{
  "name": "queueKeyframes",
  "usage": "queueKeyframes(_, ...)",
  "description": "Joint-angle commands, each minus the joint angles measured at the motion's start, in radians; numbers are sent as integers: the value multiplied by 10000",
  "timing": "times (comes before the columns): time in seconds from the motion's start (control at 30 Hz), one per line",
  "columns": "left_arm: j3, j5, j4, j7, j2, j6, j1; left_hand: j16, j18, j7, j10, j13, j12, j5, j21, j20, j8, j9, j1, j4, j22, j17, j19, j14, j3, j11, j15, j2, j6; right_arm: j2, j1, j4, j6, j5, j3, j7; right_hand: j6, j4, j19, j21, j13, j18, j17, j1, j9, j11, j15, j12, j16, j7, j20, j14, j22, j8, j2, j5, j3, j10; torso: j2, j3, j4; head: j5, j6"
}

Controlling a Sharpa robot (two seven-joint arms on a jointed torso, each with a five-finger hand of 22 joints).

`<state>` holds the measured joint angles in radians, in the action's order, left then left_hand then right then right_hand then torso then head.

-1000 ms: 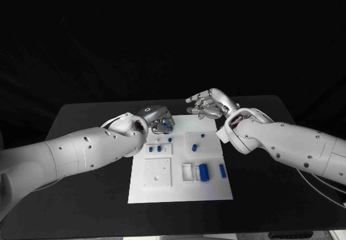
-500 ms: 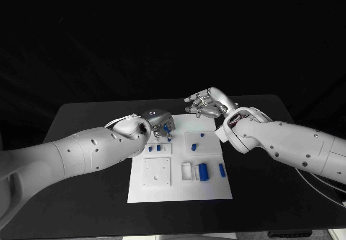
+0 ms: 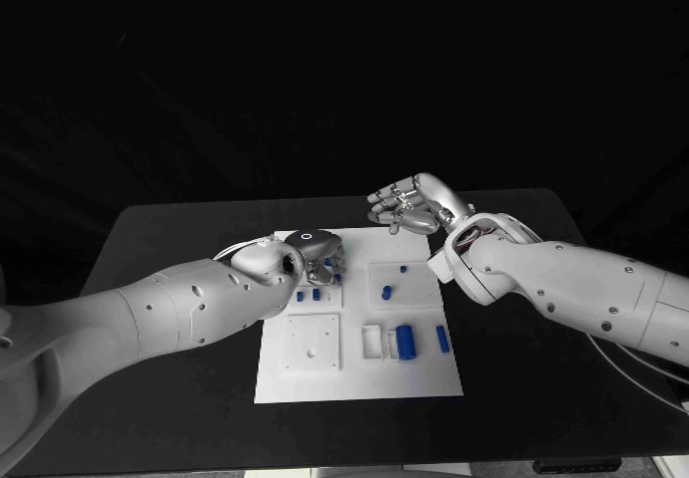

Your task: Assemble the parts on the task board

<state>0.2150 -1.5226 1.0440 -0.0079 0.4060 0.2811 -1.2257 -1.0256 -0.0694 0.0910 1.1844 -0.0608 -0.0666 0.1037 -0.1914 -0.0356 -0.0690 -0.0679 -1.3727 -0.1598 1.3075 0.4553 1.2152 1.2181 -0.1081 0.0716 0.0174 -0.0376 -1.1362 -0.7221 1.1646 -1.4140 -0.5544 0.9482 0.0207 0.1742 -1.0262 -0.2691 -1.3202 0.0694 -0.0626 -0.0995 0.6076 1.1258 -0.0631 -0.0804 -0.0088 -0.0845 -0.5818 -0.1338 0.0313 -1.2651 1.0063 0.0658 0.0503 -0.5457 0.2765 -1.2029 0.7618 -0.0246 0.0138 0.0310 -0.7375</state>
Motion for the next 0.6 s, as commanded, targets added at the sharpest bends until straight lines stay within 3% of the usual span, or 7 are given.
queueKeyframes(0.03,-3,-149,-78,41,-63,-174,34,-58,-77,26,50,13,65,86,39,12,53,10,-36,-33,199,-21,100,28,-8,-16,-16,81,-63,12,-5,-24,-30,-51,4,143,-29,20,-24,27,7,-62,-12,-73,6,-7,60,46,-6,-61,-67,12,-18,-38,32,68,52,-34,0,-10,1,22,-4)
queueKeyframes(0.1,-2,-149,-141,62,-82,-165,49,-67,-86,40,46,13,66,110,32,10,56,12,-59,-50,205,-35,102,24,-59,-11,-16,127,-59,13,-5,-30,-30,-54,4,144,-29,20,-24,27,7,-62,-12,-73,6,-7,60,46,-6,-61,-67,12,-18,-38,32,68,52,-34,-4,-13,-4,19,1)
queueKeyframes(0.2,-2,-148,-254,185,-109,-139,64,33,-102,76,-84,16,69,115,41,8,63,20,-168,-75,221,-110,2,-84,-342,14,-14,404,18,12,-5,-38,-27,-57,4,144,-40,25,-29,28,6,-63,-12,-70,4,-7,60,55,-8,-59,-67,10,-28,-34,31,68,49,-32,-6,-16,-1,35,4)
queueKeyframes(0.53,-2,-78,-476,376,-196,-33,103,33,-145,114,-147,18,74,123,-179,16,56,30,1,36,229,-242,-75,-8,-1002,30,-21,434,273,16,-5,-63,0,-59,4,135,-62,24,-33,30,7,-64,-10,-61,4,-6,58,61,-11,-53,-66,12,-39,-36,35,63,49,-35,0,-15,-7,55,12)
queueKeyframes(0.6,-3,-55,-534,388,-221,-6,131,26,-151,129,-144,19,74,122,-220,19,55,28,20,121,228,-254,-81,1,-1111,29,-27,533,255,17,-5,-74,11,-59,4,131,-62,24,-33,30,7,-64,-10,-61,4,-6,58,61,-11,-53,-66,12,-39,-36,35,63,49,-35,0,-15,-4,60,12)
